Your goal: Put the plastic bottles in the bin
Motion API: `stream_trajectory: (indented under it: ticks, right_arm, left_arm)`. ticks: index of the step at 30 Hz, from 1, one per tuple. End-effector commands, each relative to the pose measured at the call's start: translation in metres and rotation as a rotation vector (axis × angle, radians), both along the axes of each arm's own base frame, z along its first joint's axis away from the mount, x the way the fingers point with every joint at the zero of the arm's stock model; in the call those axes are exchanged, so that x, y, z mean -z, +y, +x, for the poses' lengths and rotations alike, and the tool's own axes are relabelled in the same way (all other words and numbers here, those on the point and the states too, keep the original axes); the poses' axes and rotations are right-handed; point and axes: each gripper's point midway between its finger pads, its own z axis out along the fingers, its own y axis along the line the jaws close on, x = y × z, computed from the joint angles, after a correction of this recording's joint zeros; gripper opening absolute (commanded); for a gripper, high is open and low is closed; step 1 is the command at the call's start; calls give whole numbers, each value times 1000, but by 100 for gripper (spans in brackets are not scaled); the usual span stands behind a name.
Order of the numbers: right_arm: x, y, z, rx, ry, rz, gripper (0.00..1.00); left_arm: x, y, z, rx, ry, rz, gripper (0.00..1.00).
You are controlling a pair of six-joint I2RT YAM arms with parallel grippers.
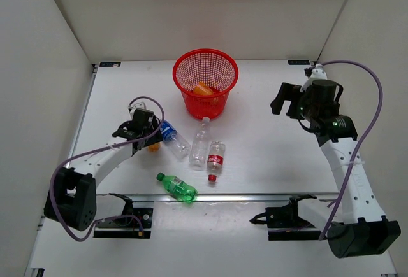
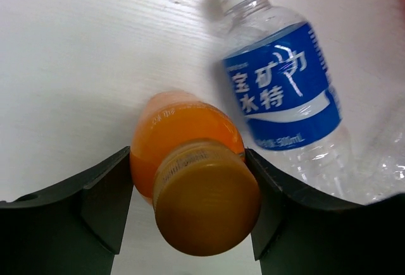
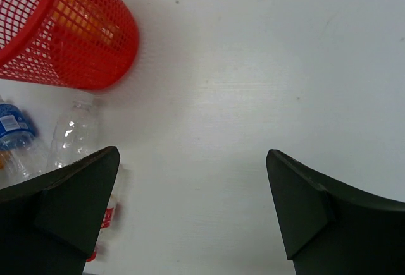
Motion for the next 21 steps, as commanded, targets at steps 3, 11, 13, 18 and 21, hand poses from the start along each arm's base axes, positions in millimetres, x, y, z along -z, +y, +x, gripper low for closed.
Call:
stream_trajectory:
  ticks: [3,11,13,18,21]
  right_arm:
    - [31,-8,-22,46,59,37,98]
    - [86,-16,-47,64,171,8,98]
    - [90,-10,-49,35,161,9,98]
    - [102,8,-51,-22,174,-22,98]
    - [107,23,-51,-56,196,-11,98]
  left_arm:
    - [-57,21,-1,-61,-89,51,51]
    - [-215,-20,38,53,-417,-38,51]
    - [-262,-54,58,113,-526,-84,52]
    - [-315,-128,113,210,-674,-183,59]
    - [-304,-169,141,263,-653,-229,61]
